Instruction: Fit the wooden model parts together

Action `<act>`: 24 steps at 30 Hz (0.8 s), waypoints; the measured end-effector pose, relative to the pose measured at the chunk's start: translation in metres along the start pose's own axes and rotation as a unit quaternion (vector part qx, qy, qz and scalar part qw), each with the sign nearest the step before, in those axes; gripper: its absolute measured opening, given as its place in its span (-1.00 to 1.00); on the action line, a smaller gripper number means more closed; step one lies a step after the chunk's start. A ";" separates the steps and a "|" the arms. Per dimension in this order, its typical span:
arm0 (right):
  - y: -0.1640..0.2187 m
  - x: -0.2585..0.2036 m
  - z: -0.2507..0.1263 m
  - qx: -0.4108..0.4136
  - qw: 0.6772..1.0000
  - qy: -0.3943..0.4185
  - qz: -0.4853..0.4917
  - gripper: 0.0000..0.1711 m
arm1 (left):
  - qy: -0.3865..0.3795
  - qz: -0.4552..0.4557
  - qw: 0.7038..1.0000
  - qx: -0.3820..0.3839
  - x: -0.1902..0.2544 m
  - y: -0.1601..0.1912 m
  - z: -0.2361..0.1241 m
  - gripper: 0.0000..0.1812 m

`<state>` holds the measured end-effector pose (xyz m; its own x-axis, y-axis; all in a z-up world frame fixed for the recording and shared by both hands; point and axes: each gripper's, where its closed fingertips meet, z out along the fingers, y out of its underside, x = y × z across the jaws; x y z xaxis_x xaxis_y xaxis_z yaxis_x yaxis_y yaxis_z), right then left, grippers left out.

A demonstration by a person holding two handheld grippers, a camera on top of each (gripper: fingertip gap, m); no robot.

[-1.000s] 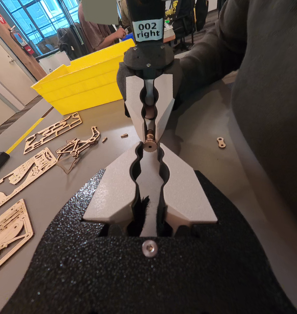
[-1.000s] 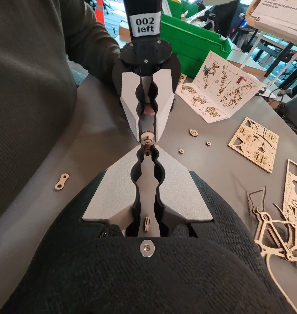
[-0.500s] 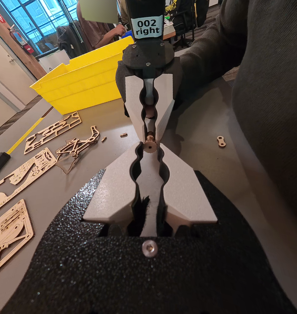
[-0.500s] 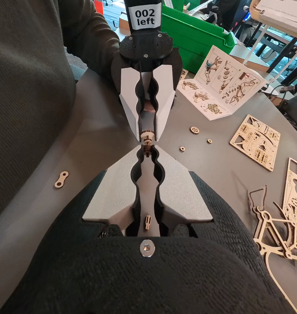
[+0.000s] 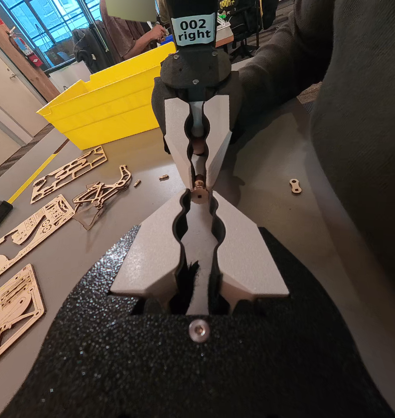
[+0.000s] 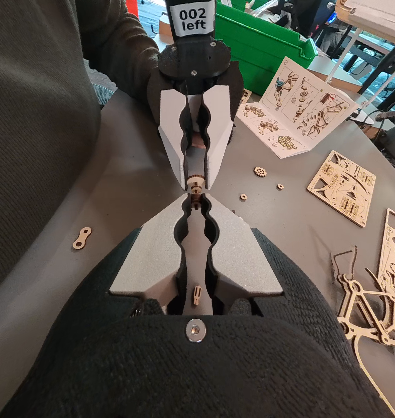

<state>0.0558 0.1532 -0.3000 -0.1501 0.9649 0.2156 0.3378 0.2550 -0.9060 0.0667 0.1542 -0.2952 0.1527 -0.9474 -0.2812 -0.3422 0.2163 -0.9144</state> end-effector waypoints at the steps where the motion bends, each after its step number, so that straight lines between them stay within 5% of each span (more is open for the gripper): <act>1: 0.001 0.001 0.000 -0.002 1.000 0.003 -0.002 -0.94 | 0.000 -0.003 1.000 -0.001 -0.001 0.000 0.000 -0.85; 7: 0.004 0.002 0.001 -0.012 1.000 0.011 -0.019 -0.94 | -0.014 0.007 0.999 -0.043 -0.002 0.012 0.004 -0.85; 18: -0.002 0.006 0.001 -0.022 0.989 0.072 -0.131 -0.93 | 0.011 -0.040 0.999 -0.008 -0.005 0.003 -0.002 -0.85; 24: -0.007 0.005 0.000 0.023 0.999 0.015 0.024 -0.93 | -0.017 0.012 1.000 0.004 -0.005 0.001 -0.003 -0.85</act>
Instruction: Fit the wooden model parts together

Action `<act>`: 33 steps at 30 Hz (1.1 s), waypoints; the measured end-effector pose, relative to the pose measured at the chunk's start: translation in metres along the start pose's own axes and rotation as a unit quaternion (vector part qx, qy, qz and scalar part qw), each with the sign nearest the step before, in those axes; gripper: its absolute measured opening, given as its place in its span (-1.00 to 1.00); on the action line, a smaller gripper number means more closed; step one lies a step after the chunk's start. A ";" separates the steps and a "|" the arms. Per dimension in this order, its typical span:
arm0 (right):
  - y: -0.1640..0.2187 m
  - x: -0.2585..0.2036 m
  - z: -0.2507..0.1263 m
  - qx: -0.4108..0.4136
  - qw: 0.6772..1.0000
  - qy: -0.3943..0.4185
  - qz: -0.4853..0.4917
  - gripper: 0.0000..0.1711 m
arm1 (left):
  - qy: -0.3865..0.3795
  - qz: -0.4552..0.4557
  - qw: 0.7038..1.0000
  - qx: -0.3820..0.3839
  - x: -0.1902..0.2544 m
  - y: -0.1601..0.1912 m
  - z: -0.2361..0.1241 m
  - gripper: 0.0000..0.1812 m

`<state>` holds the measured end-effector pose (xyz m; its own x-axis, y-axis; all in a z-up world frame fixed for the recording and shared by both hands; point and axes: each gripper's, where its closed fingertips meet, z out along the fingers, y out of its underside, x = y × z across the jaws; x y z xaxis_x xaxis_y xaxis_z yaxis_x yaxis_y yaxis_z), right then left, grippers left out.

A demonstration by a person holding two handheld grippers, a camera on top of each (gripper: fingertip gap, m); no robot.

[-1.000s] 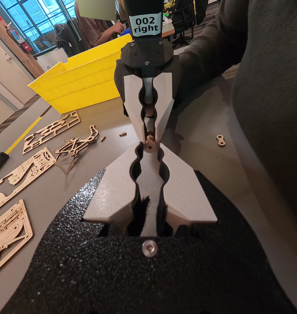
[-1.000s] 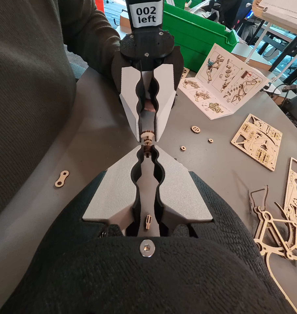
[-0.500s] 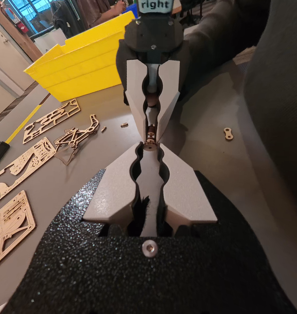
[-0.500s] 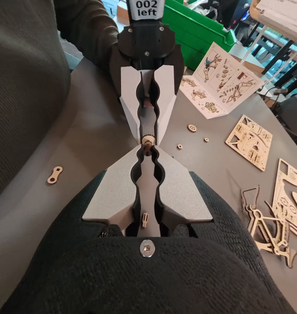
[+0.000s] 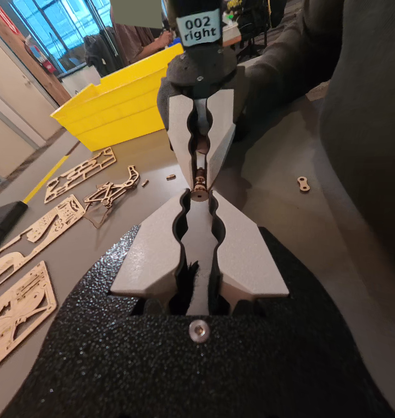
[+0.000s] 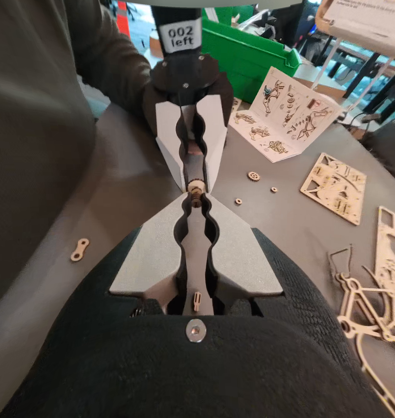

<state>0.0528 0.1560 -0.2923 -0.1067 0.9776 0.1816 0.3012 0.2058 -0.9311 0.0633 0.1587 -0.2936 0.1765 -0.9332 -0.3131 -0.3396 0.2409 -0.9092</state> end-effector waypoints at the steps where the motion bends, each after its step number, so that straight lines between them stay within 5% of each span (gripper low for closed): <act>1: -0.001 0.000 0.000 0.005 1.000 -0.006 0.018 -0.93 | 0.003 0.001 1.000 0.006 0.000 -0.001 -0.001 -0.85; 19: -0.003 -0.004 -0.003 -0.003 0.998 0.005 -0.056 -0.93 | 0.021 -0.056 0.998 0.028 0.005 -0.011 -0.002 -0.85; 33: -0.011 -0.004 -0.006 0.045 0.999 -0.012 -0.023 -0.93 | 0.022 -0.102 0.994 0.040 0.003 -0.016 -0.003 -0.85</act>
<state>0.0553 0.1499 -0.2810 -0.1411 0.9657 0.2181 0.2083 0.2443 -0.9471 0.0667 0.1513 -0.2795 0.1939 -0.9749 -0.1092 -0.2251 0.0641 -0.9722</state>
